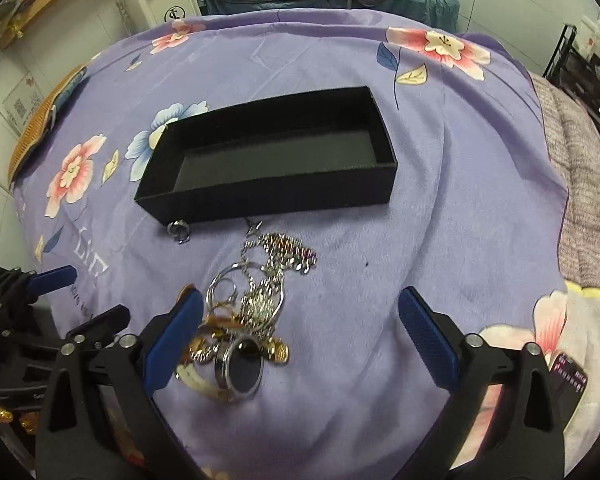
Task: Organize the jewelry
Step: 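Grasp the silver chain necklaces with the right gripper and lift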
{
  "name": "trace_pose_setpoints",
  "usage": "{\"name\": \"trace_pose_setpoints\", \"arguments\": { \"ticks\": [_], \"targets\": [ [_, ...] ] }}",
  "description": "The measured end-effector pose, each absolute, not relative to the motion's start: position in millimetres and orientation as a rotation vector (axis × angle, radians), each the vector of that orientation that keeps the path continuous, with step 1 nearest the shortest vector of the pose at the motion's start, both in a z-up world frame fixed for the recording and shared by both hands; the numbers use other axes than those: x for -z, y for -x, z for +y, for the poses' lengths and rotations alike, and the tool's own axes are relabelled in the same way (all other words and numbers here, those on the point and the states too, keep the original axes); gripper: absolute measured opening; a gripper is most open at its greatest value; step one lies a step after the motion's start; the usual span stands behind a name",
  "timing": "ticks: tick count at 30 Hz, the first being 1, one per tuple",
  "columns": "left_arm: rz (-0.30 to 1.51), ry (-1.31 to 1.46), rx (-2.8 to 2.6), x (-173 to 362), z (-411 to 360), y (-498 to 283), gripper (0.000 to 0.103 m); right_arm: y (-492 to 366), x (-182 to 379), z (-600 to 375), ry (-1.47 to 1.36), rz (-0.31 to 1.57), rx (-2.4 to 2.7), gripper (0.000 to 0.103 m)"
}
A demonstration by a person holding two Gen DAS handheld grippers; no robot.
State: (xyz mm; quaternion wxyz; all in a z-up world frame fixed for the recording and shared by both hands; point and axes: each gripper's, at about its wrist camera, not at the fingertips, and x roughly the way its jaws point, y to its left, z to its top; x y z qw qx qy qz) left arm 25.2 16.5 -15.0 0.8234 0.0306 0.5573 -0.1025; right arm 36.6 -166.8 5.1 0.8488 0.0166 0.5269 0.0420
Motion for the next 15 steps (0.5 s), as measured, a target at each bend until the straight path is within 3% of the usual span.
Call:
{"name": "trace_pose_setpoints", "arguments": {
  "ticks": [4, 6, 15],
  "targets": [
    [1.16, -0.076, 0.215, 10, 14, -33, 0.088, -53, 5, -162, -0.041, 1.136, -0.092, 0.072],
    [1.153, -0.089, 0.212, 10, 11, -35, 0.088, -61, 12, -160, -0.033, 1.156, -0.087, 0.058],
    [1.174, -0.09, 0.224, 24, 9, -36, 0.089, -82, 31, -147, 0.083, 1.177, -0.054, 0.048]
  ]
}}
